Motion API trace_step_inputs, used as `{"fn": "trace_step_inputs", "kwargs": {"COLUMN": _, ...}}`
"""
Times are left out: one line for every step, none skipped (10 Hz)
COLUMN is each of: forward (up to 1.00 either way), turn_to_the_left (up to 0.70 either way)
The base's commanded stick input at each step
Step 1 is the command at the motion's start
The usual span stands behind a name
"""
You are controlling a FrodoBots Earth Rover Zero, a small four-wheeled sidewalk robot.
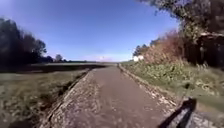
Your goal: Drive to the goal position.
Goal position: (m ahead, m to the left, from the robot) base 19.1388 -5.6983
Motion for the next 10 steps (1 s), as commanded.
{"fn": "trace_step_inputs", "kwargs": {"forward": 1.0, "turn_to_the_left": 0.0}}
{"fn": "trace_step_inputs", "kwargs": {"forward": 1.0, "turn_to_the_left": 0.0}}
{"fn": "trace_step_inputs", "kwargs": {"forward": 1.0, "turn_to_the_left": 0.0}}
{"fn": "trace_step_inputs", "kwargs": {"forward": 1.0, "turn_to_the_left": 0.0}}
{"fn": "trace_step_inputs", "kwargs": {"forward": 1.0, "turn_to_the_left": 0.0}}
{"fn": "trace_step_inputs", "kwargs": {"forward": 1.0, "turn_to_the_left": 0.0}}
{"fn": "trace_step_inputs", "kwargs": {"forward": 1.0, "turn_to_the_left": 0.0}}
{"fn": "trace_step_inputs", "kwargs": {"forward": 1.0, "turn_to_the_left": 0.0}}
{"fn": "trace_step_inputs", "kwargs": {"forward": 1.0, "turn_to_the_left": 0.0}}
{"fn": "trace_step_inputs", "kwargs": {"forward": 1.0, "turn_to_the_left": 0.0}}
